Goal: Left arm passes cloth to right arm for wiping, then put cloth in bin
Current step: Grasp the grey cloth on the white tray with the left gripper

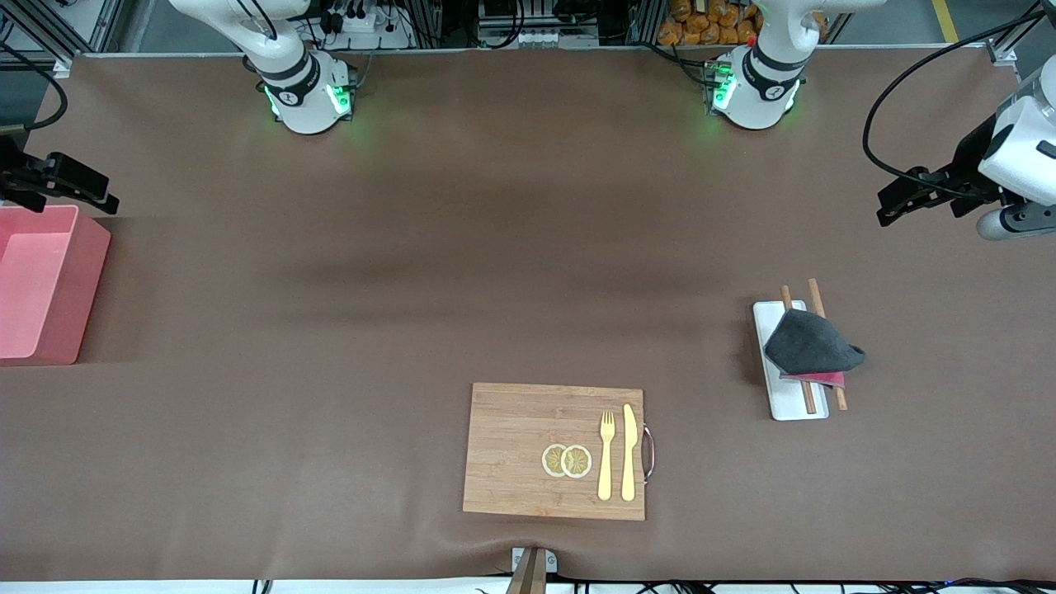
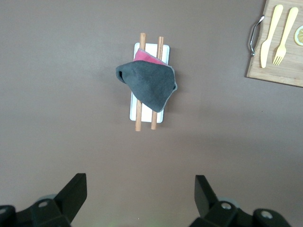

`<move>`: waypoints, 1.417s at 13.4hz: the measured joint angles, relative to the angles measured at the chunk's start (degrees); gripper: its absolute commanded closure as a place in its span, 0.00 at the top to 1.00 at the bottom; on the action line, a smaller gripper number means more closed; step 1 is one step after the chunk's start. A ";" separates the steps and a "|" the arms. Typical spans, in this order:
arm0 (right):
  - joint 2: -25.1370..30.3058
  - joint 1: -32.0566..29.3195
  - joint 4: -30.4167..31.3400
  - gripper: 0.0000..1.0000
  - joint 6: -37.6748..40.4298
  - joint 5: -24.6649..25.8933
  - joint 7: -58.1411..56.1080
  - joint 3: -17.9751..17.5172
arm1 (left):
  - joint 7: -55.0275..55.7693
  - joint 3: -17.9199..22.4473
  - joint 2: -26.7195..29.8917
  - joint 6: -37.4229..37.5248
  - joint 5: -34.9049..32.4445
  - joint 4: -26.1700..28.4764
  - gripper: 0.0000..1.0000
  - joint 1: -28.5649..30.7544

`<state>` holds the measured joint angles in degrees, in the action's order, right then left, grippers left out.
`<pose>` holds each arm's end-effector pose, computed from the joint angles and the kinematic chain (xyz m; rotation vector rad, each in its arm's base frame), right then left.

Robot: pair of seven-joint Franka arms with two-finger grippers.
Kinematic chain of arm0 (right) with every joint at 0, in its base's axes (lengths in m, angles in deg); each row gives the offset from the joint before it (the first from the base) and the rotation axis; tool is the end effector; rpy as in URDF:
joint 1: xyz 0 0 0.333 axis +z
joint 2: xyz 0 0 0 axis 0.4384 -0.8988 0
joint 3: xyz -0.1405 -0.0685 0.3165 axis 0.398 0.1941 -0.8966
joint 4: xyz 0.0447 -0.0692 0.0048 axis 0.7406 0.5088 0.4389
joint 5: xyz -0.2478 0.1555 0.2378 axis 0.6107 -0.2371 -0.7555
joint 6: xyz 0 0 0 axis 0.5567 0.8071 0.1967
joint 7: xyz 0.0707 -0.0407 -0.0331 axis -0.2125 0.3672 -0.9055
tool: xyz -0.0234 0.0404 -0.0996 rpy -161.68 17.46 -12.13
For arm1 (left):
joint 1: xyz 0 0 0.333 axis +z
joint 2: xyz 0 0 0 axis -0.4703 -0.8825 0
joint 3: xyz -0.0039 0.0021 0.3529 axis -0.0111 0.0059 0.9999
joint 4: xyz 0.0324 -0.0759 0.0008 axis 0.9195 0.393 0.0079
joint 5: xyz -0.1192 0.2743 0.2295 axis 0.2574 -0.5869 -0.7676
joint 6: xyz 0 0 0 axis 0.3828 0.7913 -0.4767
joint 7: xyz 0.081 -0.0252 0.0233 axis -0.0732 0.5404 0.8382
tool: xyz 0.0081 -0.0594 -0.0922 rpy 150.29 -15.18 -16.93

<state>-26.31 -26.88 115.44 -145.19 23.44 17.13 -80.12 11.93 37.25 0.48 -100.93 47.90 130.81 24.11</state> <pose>0.5254 -0.0264 0.6760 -3.1176 0.0763 0.0914 0.5272 -0.0493 0.6565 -3.1178 -0.1851 0.0236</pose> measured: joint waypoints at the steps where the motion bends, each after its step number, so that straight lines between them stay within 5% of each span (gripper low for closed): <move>1: 0.00 0.00 0.00 1.00 0.00 0.00 0.00 0.00 | 0.00 0.02 0.00 0.32 0.00 -0.05 1.00 -0.01; 8: 0.00 0.00 0.01 1.00 0.00 0.00 0.00 0.00 | 0.00 0.85 -1.50 1.44 -0.01 -1.21 1.00 0.09; 17: -0.36 0.24 0.16 1.00 0.00 0.00 0.00 -0.24 | -5.08 1.28 -22.19 -17.18 -0.82 -0.63 1.00 2.96; 18: -0.67 0.72 0.20 1.00 0.00 -0.01 0.00 -0.26 | -5.23 1.28 -24.07 -18.66 -0.92 -0.69 0.95 3.26; 19: -1.05 1.42 0.23 1.00 0.00 -0.03 0.00 -0.30 | -5.23 1.28 -25.56 -20.10 -1.00 -0.75 0.78 3.33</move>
<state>-27.36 -25.46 115.66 -145.19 23.41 17.13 -80.42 6.70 38.53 -25.08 -121.03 46.90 130.06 27.44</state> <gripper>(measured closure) 0.000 0.000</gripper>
